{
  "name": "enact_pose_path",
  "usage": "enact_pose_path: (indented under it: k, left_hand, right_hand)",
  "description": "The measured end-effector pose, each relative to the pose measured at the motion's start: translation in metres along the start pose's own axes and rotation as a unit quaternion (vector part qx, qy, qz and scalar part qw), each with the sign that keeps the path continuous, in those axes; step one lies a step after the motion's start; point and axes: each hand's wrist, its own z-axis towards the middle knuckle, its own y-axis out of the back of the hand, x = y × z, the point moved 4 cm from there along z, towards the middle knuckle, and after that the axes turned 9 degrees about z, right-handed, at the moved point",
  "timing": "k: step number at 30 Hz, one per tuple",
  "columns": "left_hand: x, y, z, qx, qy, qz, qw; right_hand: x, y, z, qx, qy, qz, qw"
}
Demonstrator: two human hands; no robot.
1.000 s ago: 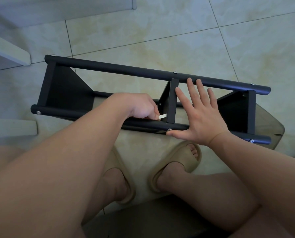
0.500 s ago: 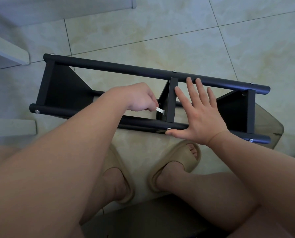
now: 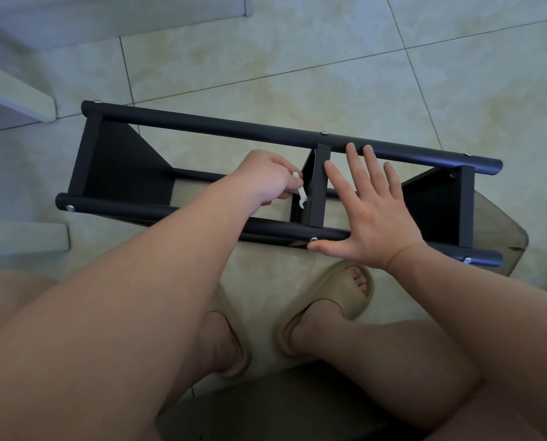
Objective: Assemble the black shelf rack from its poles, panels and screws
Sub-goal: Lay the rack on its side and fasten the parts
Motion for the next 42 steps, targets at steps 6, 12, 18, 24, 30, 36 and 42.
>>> enact_pose_path:
  k: [6, 12, 18, 24, 30, 36, 42]
  left_hand:
    - [-0.005, -0.004, -0.005, 0.019, 0.036, -0.044, 0.998]
    - [-0.005, -0.005, -0.005, 0.041, 0.054, -0.027, 0.997]
    - [-0.004, -0.008, -0.005, 0.050, 0.053, -0.034, 0.997]
    - [-0.004, -0.009, -0.004, 0.051, 0.065, -0.044, 0.996]
    - [-0.003, -0.014, -0.007, 0.062, 0.081, -0.040, 0.994]
    - [-0.006, -0.013, -0.008, 0.068, 0.072, -0.018, 0.995]
    - [-0.008, -0.013, -0.008, 0.090, 0.066, 0.007, 0.994]
  right_hand:
    - [0.000, 0.000, 0.000, -0.005, 0.002, 0.005, 1.000]
    - [-0.001, 0.000, 0.001, -0.008, 0.003, 0.005, 1.000]
    - [0.000, 0.000, 0.000, -0.008, 0.003, 0.006, 1.000]
    - [0.000, 0.000, 0.001, -0.008, 0.003, 0.007, 1.000]
    - [0.000, -0.001, 0.001, -0.010, 0.004, 0.006, 1.000]
    - [0.000, -0.001, 0.001, -0.012, 0.004, 0.005, 1.000]
    - [-0.001, -0.001, 0.001, -0.014, 0.006, 0.002, 1.000]
